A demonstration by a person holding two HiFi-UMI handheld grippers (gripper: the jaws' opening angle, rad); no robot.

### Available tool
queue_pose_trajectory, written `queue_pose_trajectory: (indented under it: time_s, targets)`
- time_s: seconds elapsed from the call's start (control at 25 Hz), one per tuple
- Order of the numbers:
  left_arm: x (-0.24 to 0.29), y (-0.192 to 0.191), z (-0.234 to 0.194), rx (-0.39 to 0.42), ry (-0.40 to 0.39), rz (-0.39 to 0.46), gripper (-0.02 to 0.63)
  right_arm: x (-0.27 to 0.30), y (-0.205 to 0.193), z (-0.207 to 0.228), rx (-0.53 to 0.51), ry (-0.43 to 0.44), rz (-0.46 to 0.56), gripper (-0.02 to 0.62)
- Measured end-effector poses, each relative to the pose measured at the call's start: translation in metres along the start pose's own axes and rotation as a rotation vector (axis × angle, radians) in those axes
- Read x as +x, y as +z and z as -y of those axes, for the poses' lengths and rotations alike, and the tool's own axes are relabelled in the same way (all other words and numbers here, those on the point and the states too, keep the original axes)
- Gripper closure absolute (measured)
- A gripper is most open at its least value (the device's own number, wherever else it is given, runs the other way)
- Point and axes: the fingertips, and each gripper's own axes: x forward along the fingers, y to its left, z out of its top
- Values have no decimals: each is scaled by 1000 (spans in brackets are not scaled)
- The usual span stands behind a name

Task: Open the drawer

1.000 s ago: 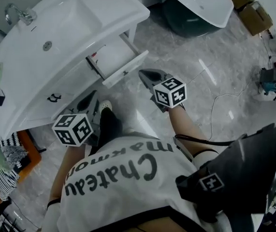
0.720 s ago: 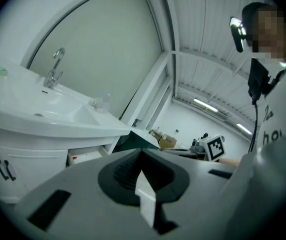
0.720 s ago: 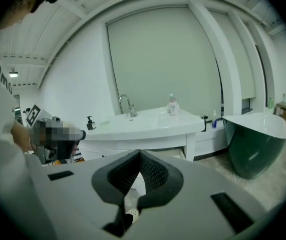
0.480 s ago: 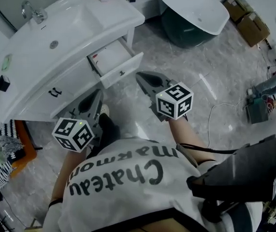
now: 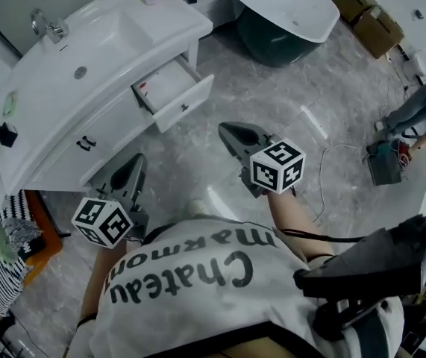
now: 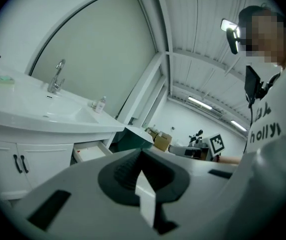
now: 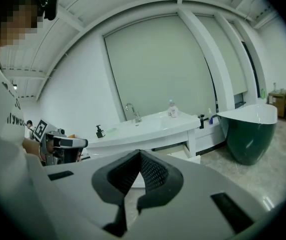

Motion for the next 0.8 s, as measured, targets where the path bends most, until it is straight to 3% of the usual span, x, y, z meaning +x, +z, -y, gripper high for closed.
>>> queue_pose_trajectory:
  time_s: [0.32, 0.52, 0.8]
  targets:
    - [-46, -11, 0, 55, -46, -75, 598, -20, -17, -46, 42, -135, 16, 591]
    - [-67, -34, -10, 3, -71, -101, 598, -24, -43, -82, 30, -159, 7, 591]
    - [-81, -53, 2, 36, -116, -137, 598, -39, -54, -100, 50, -190, 18, 591]
